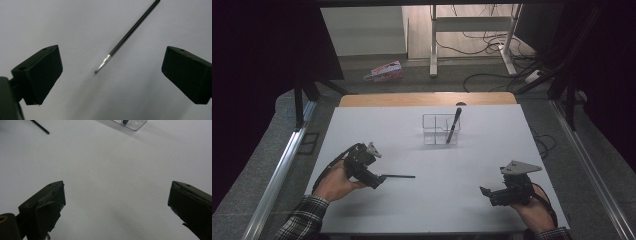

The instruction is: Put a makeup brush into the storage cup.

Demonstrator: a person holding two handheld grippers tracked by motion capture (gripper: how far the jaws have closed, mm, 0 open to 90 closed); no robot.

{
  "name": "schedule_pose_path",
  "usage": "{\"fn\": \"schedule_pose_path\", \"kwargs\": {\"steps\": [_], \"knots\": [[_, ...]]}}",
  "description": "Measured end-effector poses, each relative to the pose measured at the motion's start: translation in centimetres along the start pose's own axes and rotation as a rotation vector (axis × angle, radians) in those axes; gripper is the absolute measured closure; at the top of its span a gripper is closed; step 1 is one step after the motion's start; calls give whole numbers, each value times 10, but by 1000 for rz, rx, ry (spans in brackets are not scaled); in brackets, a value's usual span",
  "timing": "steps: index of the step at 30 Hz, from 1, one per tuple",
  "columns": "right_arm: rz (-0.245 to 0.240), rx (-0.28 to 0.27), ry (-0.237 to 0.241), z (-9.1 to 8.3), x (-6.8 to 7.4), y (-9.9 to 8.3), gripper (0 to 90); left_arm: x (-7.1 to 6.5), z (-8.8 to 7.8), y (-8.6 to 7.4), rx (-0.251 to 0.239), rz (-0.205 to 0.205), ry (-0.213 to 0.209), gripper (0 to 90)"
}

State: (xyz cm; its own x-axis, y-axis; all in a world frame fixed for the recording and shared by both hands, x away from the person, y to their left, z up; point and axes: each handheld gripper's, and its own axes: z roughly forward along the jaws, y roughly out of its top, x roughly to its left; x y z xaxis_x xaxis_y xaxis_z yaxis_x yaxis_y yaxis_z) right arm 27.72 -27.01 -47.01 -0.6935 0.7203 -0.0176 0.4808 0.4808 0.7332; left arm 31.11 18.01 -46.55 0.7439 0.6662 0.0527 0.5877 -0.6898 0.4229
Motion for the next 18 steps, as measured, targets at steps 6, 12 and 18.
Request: {"fn": "schedule_pose_path", "kwargs": {"steps": [6, 12, 18], "knots": [[1, 0, -1, 0, 0, 0, 11, 0, 6, 10, 33, 60, -6, 72], [-1, 1, -1, 0, 0, 0, 11, -1, 13, 19, 54, 90, -11, 87], [-3, 2, 1, 0, 0, 0, 12, -4, 18, 29, 56, 113, -27, 106]]}}
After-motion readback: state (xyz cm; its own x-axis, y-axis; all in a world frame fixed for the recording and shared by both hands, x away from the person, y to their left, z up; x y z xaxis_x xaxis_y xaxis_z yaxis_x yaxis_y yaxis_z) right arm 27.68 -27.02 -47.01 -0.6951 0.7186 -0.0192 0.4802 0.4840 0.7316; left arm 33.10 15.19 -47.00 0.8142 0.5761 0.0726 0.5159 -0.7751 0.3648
